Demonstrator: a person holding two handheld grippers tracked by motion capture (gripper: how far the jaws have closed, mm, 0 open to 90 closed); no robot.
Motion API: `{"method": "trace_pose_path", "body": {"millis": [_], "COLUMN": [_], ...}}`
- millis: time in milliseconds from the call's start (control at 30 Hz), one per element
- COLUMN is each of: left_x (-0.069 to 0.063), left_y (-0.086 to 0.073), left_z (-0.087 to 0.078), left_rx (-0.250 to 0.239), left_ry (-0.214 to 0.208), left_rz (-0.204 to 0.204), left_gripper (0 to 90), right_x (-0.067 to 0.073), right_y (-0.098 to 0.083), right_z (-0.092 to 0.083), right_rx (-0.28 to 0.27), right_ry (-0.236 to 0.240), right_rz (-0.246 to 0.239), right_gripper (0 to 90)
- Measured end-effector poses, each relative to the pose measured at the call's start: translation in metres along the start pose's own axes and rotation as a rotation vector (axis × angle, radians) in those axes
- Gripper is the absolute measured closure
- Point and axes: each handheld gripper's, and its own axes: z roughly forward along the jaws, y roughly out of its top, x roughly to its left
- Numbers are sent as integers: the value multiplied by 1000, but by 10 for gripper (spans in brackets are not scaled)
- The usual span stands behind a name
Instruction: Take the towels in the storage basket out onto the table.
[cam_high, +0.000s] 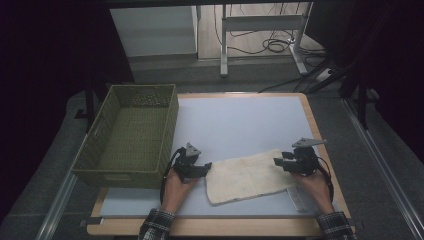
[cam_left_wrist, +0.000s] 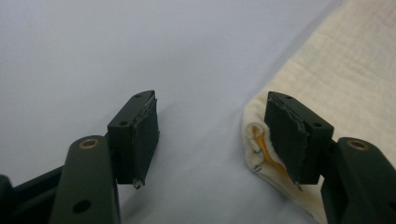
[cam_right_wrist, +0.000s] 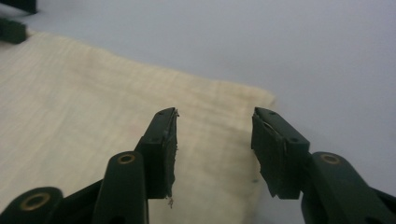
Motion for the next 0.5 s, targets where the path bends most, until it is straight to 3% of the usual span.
{"method": "trace_pose_path", "body": {"millis": [100,500], "left_x": [-1,-1], "left_y": [0,-1], "left_z": [1,1], "left_rx": [0,-2], "left_ry": [-5,-2], "left_rz": [8,8], "left_gripper": [332,330], "right_x": [15,58], "right_y": [-6,-12], "right_z": [-4,0], "right_rx": [11,25], "right_ry": [25,149], "right_rz": [-37,-100], "right_gripper": [492,537]}}
